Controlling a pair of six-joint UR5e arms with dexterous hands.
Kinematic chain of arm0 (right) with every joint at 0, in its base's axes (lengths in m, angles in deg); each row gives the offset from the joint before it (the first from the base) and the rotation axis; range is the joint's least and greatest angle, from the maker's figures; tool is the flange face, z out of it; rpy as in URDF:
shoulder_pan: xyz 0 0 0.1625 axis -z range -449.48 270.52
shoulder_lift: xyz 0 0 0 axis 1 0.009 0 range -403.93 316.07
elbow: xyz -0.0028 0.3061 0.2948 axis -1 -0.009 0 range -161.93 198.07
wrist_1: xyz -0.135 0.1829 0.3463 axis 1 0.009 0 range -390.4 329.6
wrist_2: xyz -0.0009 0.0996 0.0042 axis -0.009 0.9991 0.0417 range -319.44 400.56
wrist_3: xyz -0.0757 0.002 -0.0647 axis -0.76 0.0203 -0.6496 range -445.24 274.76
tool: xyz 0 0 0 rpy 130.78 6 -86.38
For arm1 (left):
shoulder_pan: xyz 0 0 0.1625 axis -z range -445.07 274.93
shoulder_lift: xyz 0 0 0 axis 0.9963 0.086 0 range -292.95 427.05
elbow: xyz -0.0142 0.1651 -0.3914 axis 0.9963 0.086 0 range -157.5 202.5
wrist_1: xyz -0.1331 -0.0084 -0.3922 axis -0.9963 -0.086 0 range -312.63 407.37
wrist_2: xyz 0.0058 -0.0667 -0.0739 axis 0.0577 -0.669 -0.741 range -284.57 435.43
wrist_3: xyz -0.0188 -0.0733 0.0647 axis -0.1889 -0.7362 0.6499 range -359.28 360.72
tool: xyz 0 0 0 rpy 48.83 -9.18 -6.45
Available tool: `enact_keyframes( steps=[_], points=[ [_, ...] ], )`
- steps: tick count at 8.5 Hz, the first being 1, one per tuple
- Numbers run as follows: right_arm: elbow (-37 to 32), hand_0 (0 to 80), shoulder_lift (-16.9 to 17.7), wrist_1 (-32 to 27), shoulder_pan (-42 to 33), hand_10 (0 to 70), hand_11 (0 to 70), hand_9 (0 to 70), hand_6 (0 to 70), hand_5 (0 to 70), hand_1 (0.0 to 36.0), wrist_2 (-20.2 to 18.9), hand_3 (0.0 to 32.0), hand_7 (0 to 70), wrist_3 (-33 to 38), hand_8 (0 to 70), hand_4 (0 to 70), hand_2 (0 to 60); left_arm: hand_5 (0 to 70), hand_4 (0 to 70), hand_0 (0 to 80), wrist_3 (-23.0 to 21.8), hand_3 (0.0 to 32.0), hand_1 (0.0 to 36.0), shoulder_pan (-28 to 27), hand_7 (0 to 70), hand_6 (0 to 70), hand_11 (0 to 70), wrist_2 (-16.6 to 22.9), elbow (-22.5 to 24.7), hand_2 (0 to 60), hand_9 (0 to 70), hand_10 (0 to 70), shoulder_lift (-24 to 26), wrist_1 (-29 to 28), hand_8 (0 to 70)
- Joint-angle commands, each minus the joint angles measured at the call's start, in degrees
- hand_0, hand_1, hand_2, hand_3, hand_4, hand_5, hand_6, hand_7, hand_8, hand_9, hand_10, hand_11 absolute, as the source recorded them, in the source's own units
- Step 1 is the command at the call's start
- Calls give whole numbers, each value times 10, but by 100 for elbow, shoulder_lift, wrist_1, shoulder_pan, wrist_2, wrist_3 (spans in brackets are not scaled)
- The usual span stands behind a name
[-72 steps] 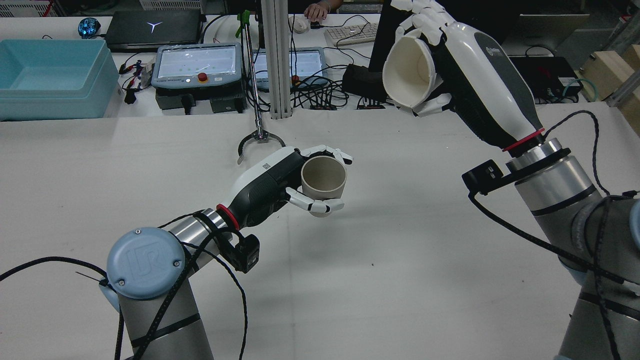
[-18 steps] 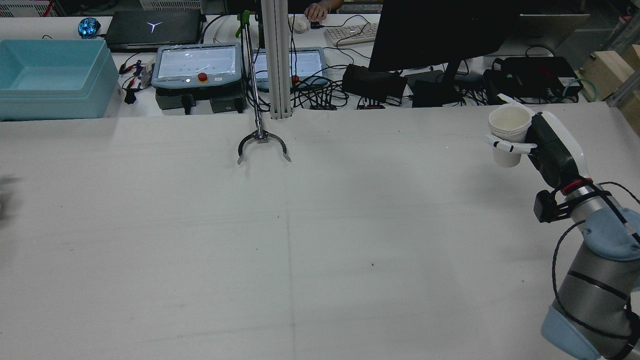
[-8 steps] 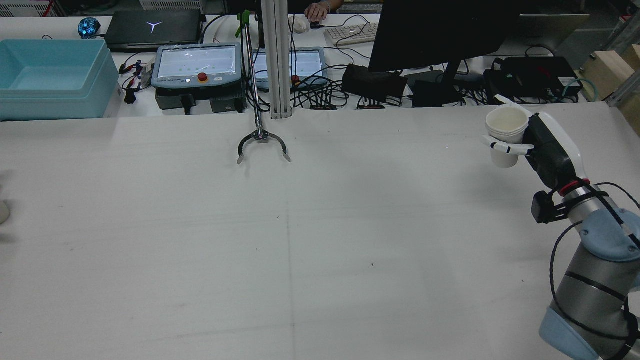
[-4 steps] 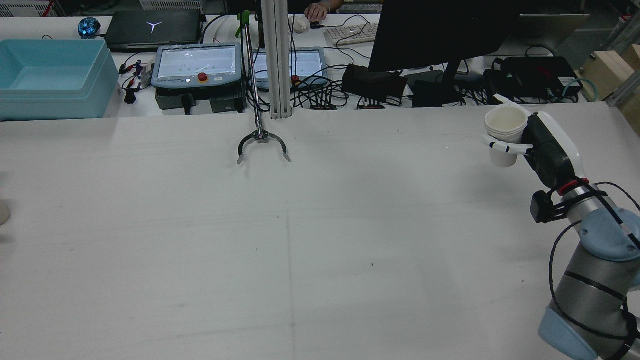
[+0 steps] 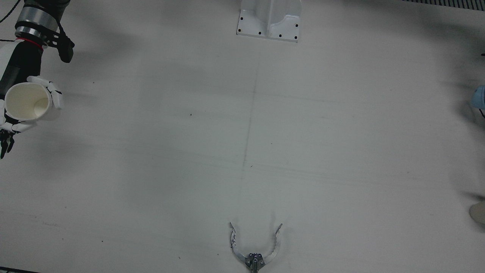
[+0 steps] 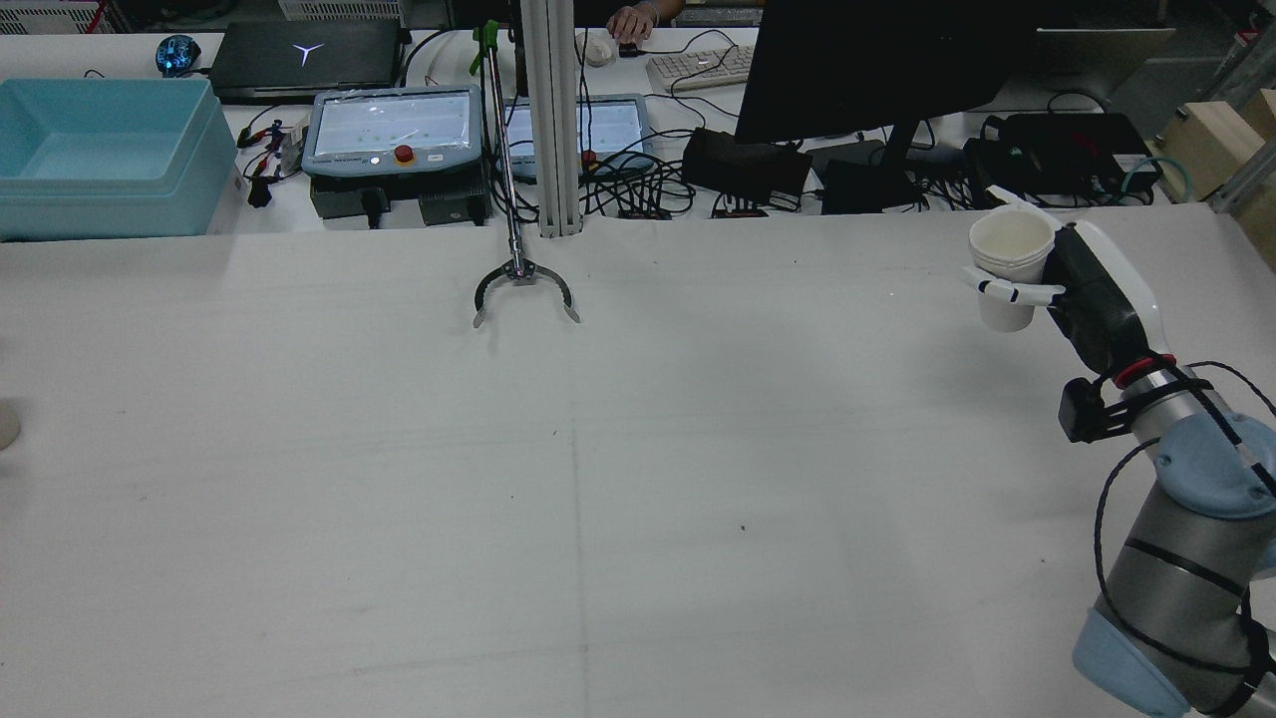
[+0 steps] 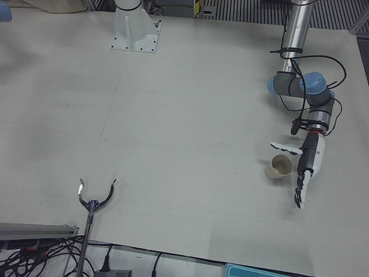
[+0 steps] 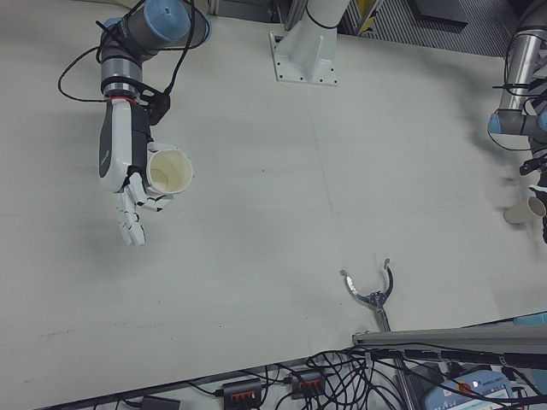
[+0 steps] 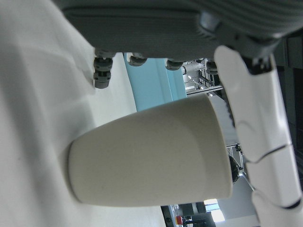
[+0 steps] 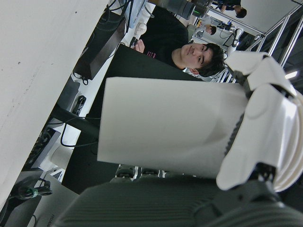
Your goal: Pour water
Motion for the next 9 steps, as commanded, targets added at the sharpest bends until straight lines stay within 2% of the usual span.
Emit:
enact_keyframes(
  steps=[1, 2, 4, 5, 6, 7, 8, 9],
  points=[
    [-430, 468, -115, -77, 65, 61, 101, 105, 58, 560, 178, 548, 0, 126, -35, 53, 146, 305, 0, 67, 545, 55, 198, 139, 144, 16, 0, 60, 29, 728, 0, 0, 27, 2, 461, 0],
    [-736, 469, -228, -190, 143, 65, 107, 113, 58, 541, 170, 776, 0, 127, -44, 59, 136, 281, 1, 63, 546, 64, 224, 139, 232, 19, 0, 59, 47, 843, 0, 0, 26, -7, 532, 0],
    [-1334, 467, -335, -655, 519, 80, 129, 129, 51, 495, 167, 944, 0, 115, -62, 70, 120, 275, 10, 60, 553, 90, 230, 148, 372, 20, 0, 58, 47, 853, 0, 0, 24, -199, 472, 0],
    [-1598, 466, -282, -901, 809, 83, 134, 132, 51, 493, 167, 1250, 0, 116, -62, 72, 121, 276, 8, 60, 553, 90, 232, 146, 504, 18, 0, 55, 47, 923, 0, 0, 23, -244, 437, 0],
    [-1627, 468, -256, -982, 1073, 92, 147, 142, 52, 488, 164, 1610, 0, 115, -62, 80, 123, 269, 9, 64, 550, 90, 222, 141, 548, 19, 0, 57, 82, 1141, 0, 0, 24, -410, 445, 0],
    [-1627, 474, -256, -982, 1206, 107, 170, 156, 50, 465, 169, 1761, 0, 107, -62, 90, 113, 256, 14, 66, 551, 125, 216, 140, 549, 21, 0, 56, 135, 1213, 0, 0, 24, -464, 445, 0],
    [-1575, 476, -256, -991, 1190, 122, 192, 167, 47, 435, 170, 1772, 0, 100, -53, 99, 104, 248, 22, 67, 551, 125, 212, 144, 549, 24, 0, 58, 144, 1240, 0, 0, 25, -482, 445, 0],
    [-1105, 475, -195, -982, 973, 122, 192, 165, 42, 418, 172, 1754, 0, 94, -18, 99, 95, 254, 27, 68, 555, 125, 208, 145, 584, 24, 0, 58, 153, 1353, 0, 0, 25, -560, 463, 0]
  ],
)
